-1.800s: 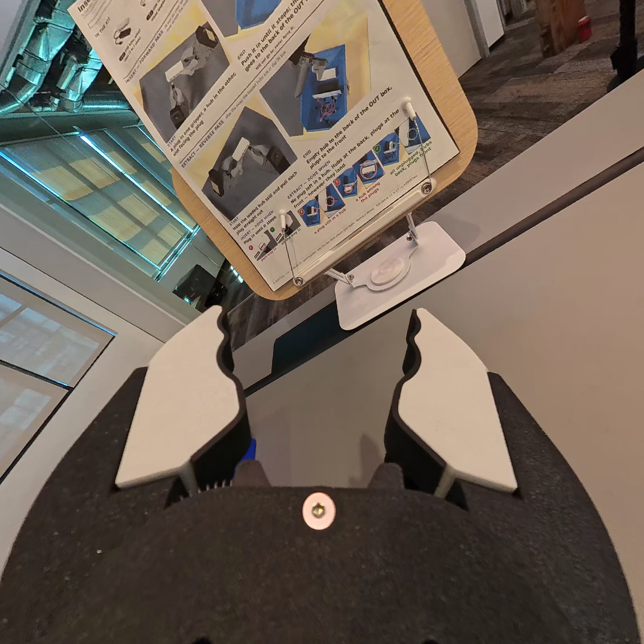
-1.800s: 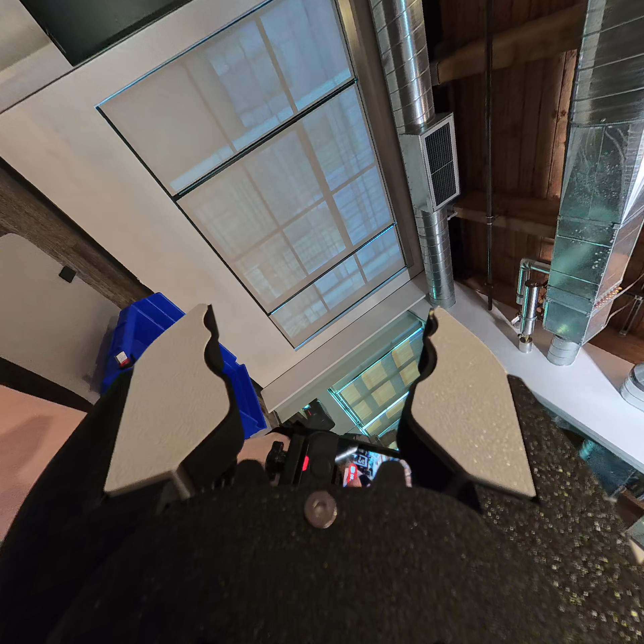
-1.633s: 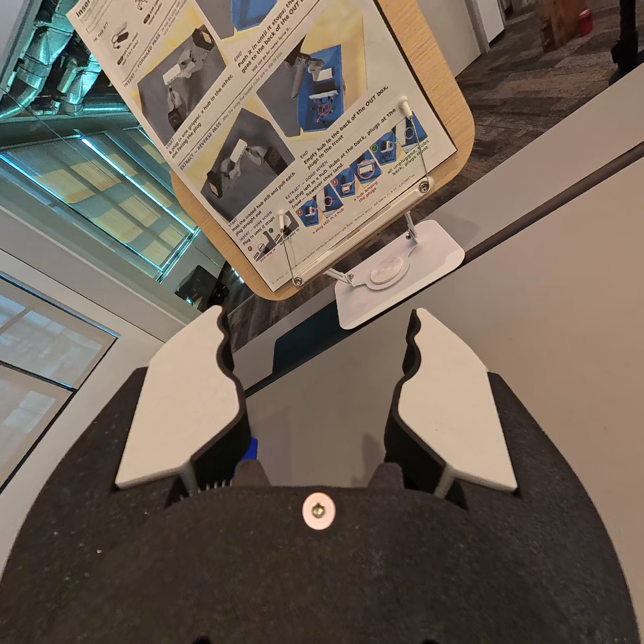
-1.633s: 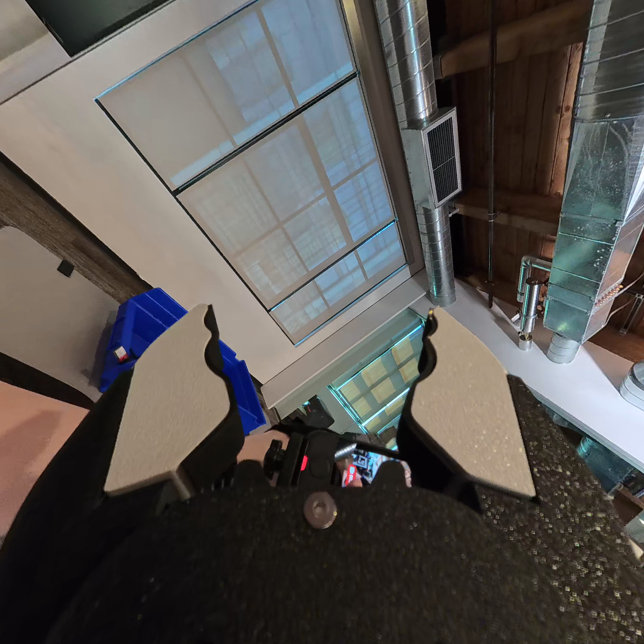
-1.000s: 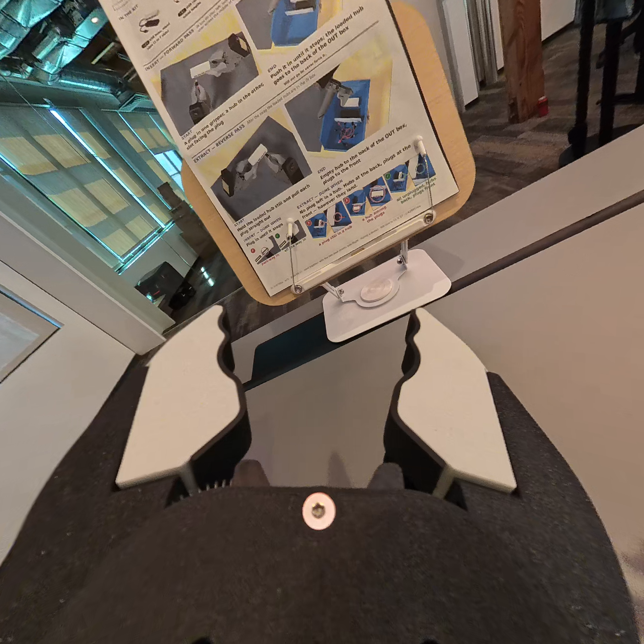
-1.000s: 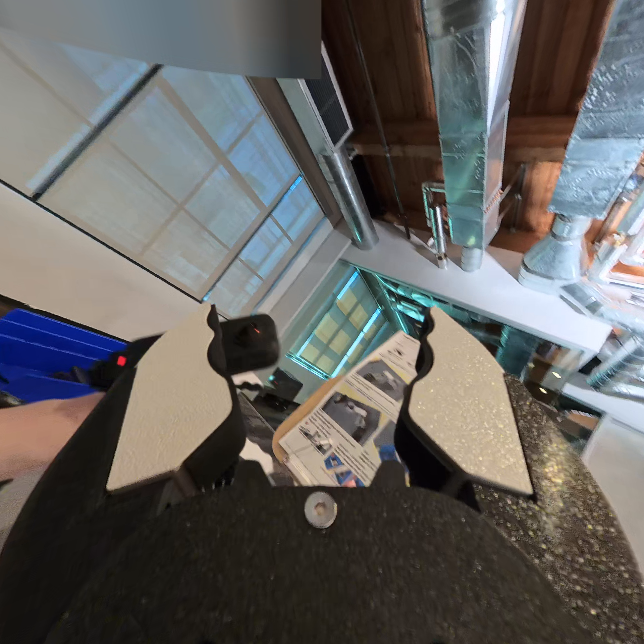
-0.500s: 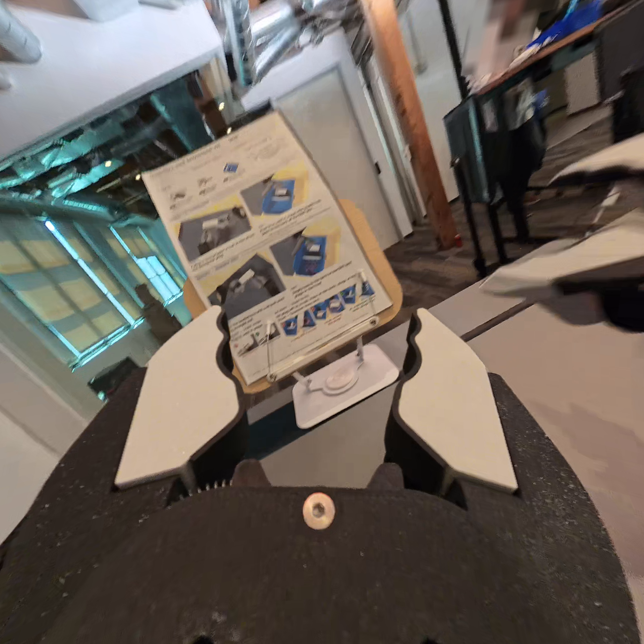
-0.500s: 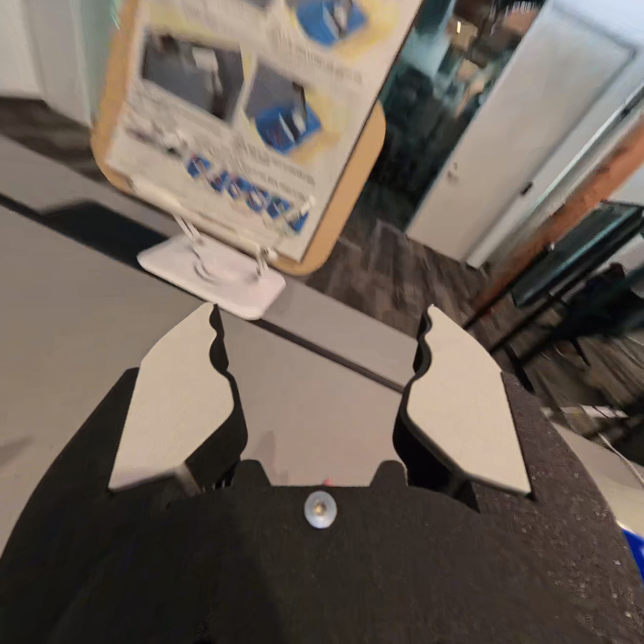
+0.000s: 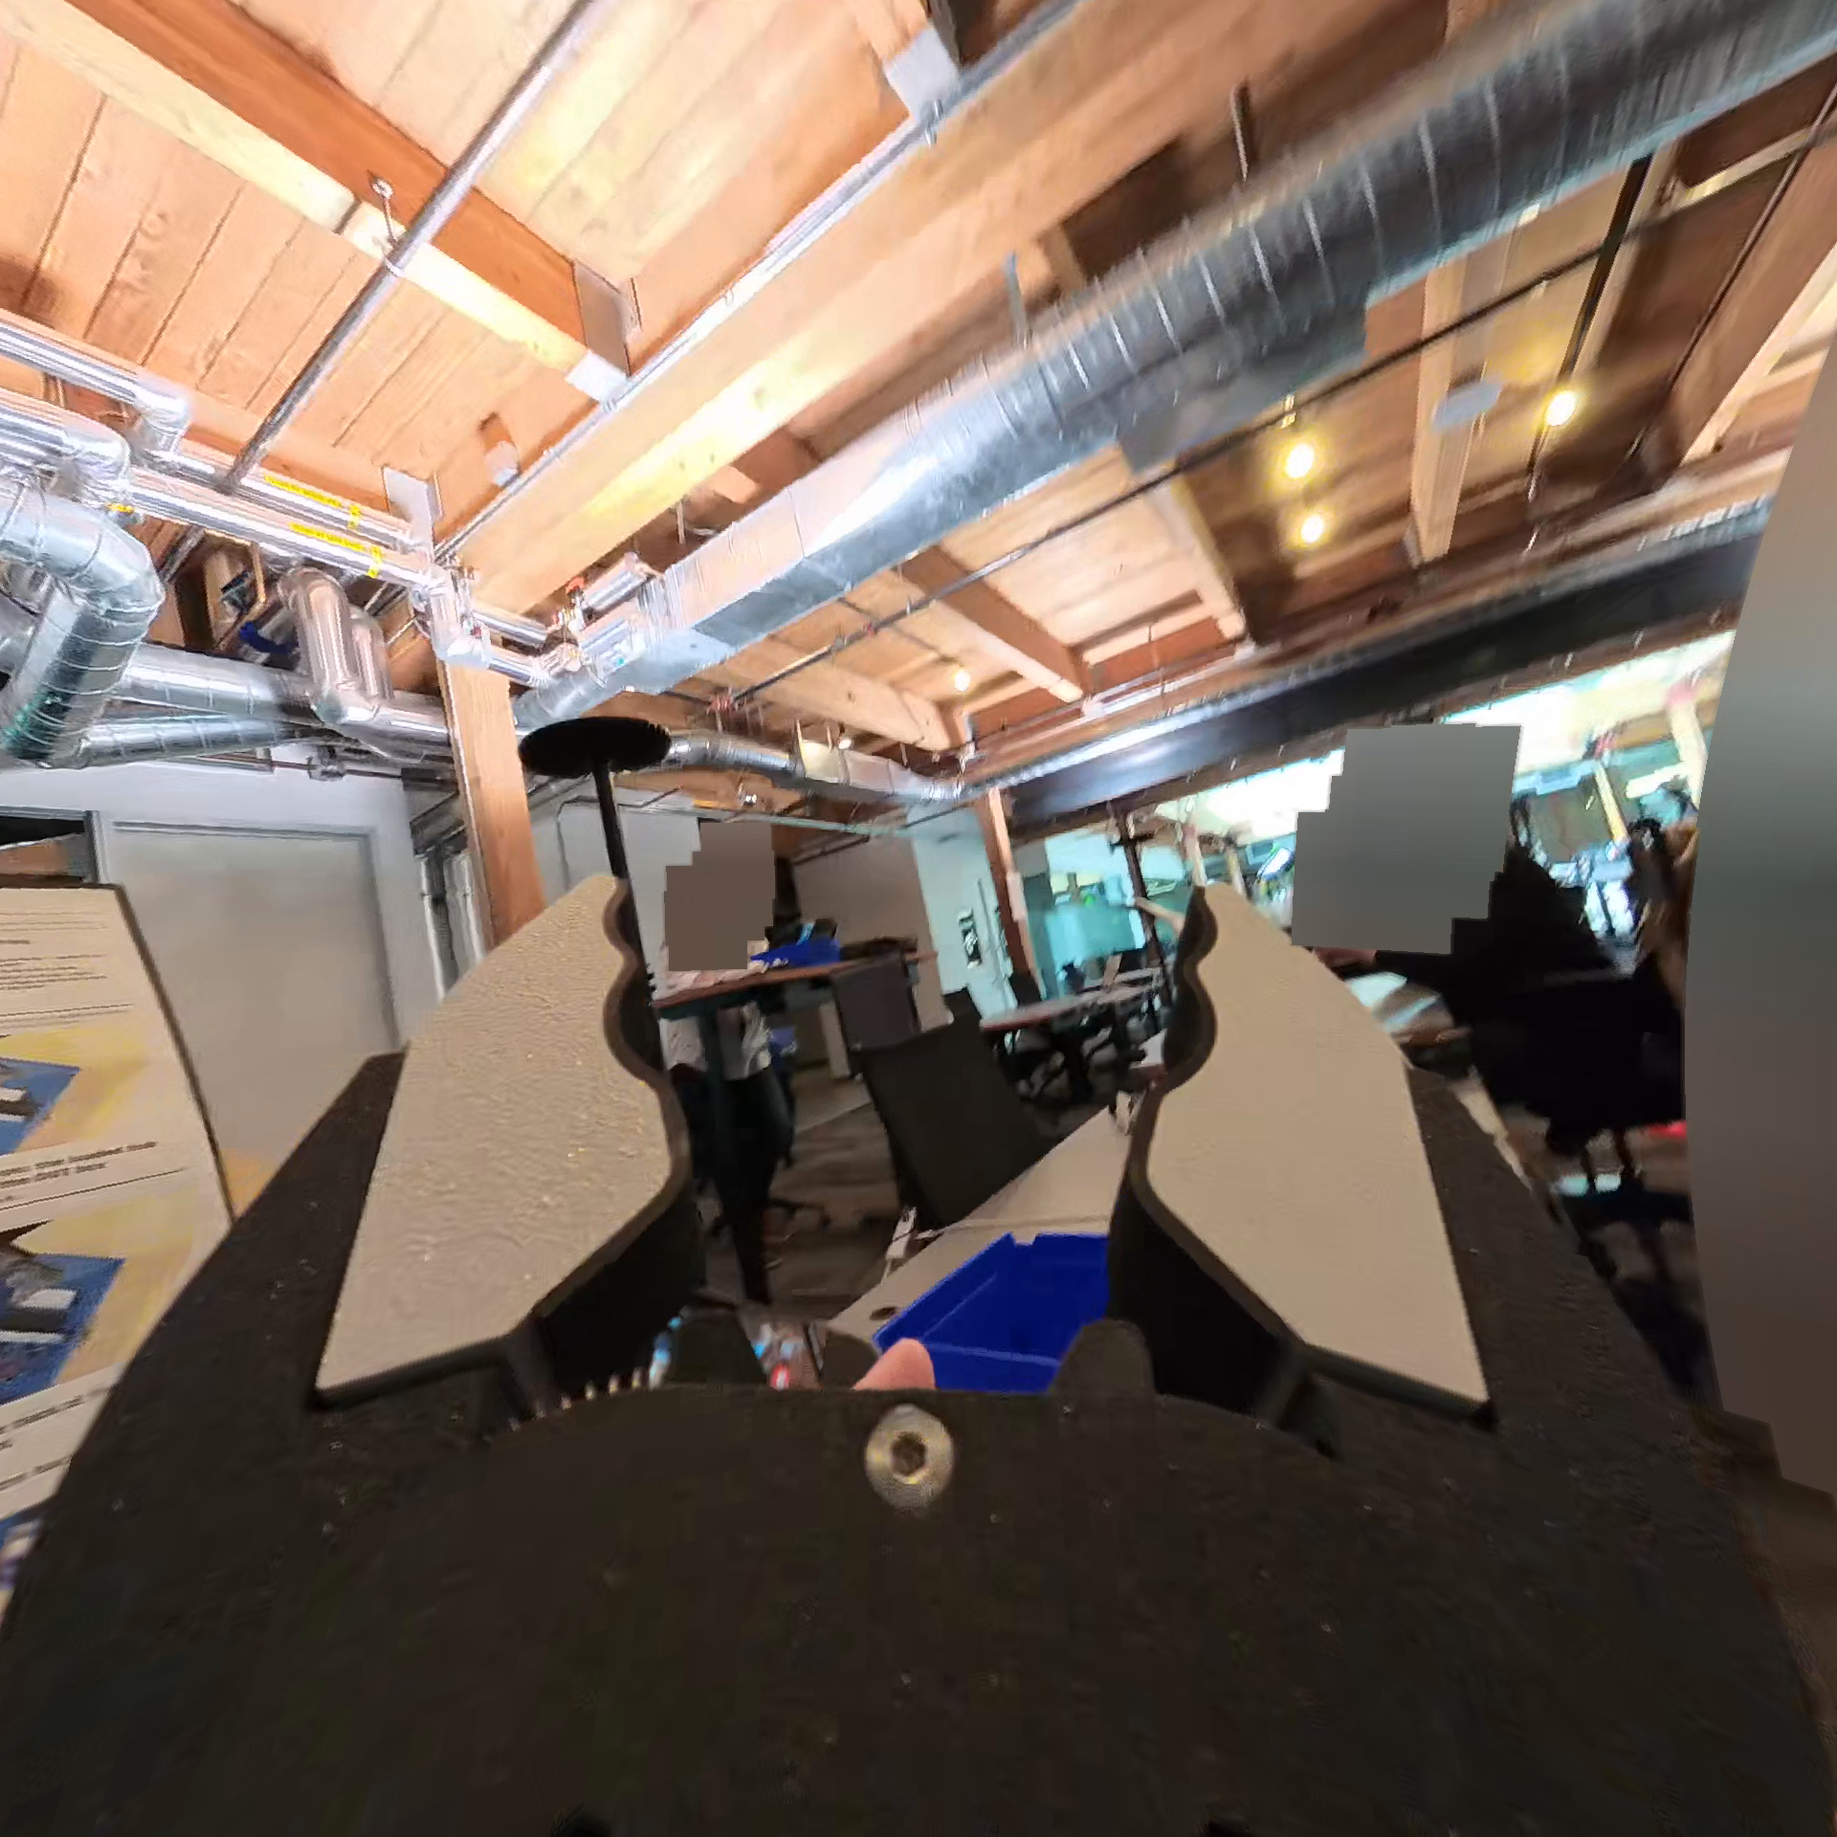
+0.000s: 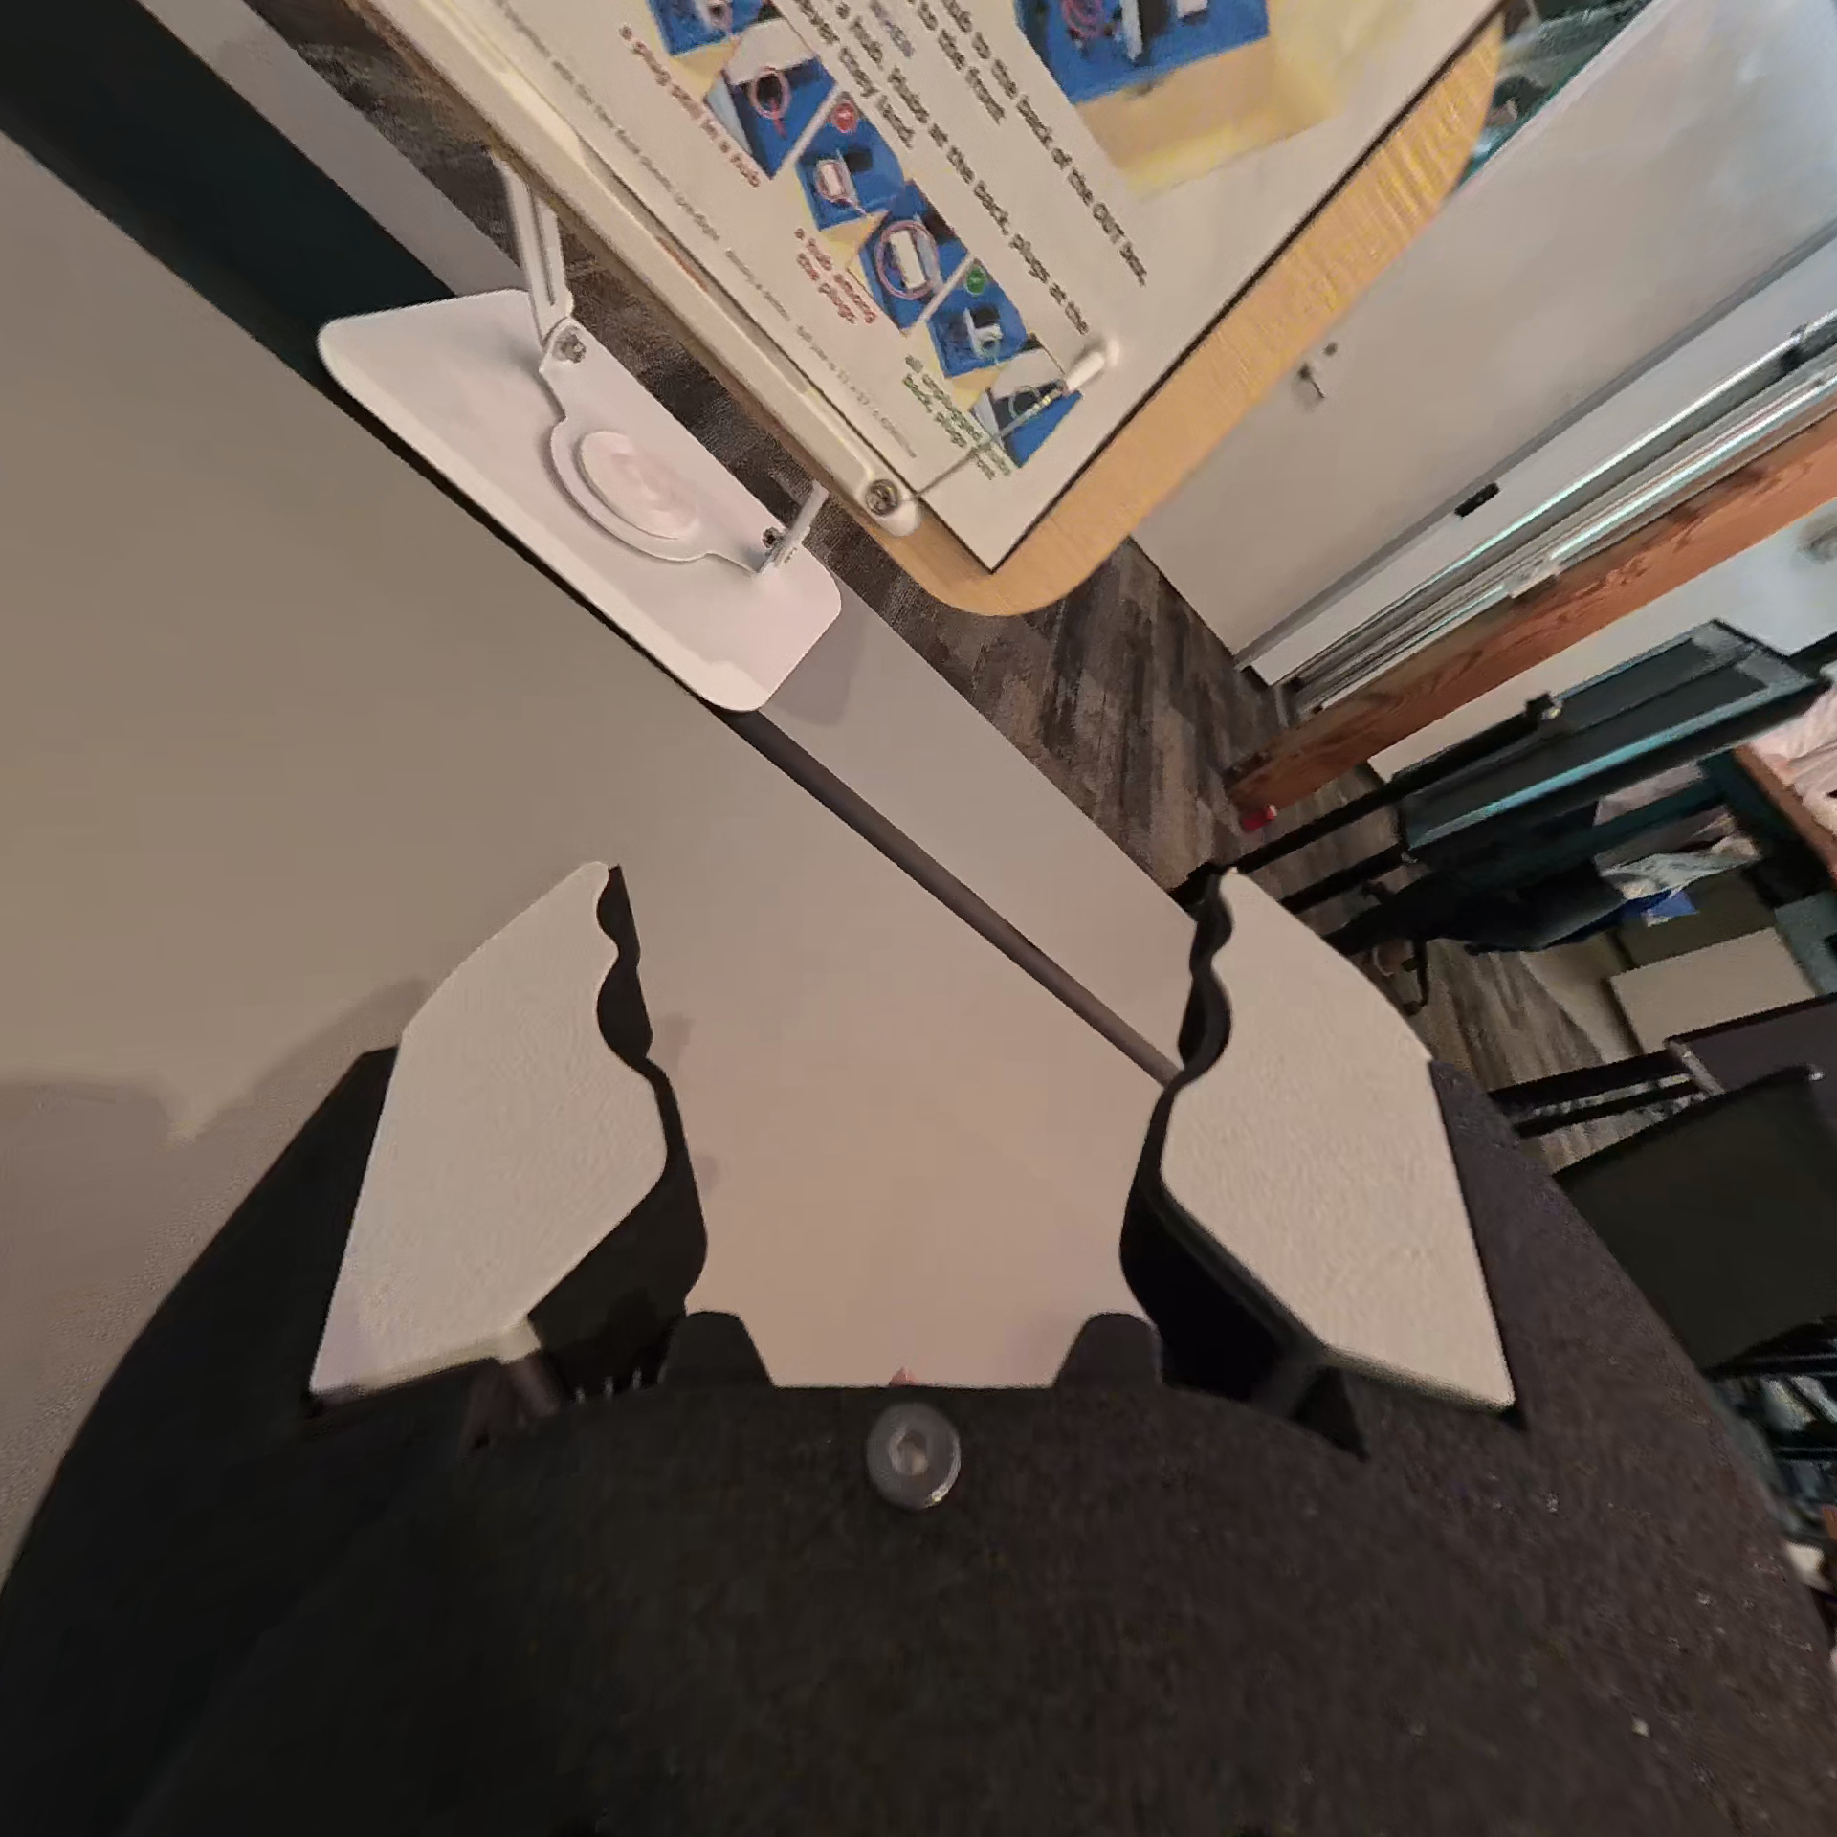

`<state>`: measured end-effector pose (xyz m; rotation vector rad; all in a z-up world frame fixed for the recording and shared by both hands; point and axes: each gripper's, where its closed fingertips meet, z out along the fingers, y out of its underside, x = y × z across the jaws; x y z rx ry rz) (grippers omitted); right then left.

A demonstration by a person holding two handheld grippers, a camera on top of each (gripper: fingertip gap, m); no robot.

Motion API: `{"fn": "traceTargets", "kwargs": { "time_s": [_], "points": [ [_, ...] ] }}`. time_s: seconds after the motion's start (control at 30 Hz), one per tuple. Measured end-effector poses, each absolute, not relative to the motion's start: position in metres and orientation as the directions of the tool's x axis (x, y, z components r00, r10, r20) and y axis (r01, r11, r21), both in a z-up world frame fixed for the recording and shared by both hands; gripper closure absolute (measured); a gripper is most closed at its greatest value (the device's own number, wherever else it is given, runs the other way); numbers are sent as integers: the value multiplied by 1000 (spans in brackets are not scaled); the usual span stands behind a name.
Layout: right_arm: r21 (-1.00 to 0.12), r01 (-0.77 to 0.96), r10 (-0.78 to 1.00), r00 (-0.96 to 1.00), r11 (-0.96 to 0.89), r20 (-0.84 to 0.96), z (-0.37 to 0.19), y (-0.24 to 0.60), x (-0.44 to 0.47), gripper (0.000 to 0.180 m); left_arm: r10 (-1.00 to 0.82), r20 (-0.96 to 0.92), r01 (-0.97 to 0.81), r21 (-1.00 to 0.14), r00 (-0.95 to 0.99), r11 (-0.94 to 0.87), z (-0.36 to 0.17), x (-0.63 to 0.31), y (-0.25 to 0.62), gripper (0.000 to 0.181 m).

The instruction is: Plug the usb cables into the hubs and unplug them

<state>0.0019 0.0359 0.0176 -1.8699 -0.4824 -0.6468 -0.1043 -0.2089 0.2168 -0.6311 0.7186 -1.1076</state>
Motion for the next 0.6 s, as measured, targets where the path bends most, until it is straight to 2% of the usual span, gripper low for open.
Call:
{"fn": "traceTargets", "kwargs": {
  "time_s": [0.13,0.2,0.47,0.6],
  "points": [
    [-670,649,21,724,-362,690,19,36,-14,76,-988,-79,680,-718,130,146,231,-128,-202,77],
    [-650,662,13,704,-372,710,19,34,-20,75,-991,-53,718,-685,123,125,233,-137,-193,78],
    [-641,649,17,708,-409,706,18,26,-34,83,-947,-156,712,-628,280,315,219,-133,-188,74],
    [-620,653,26,698,-434,716,16,23,-36,84,-949,-145,709,-635,280,306,219,-131,-184,75]
  ]
}}
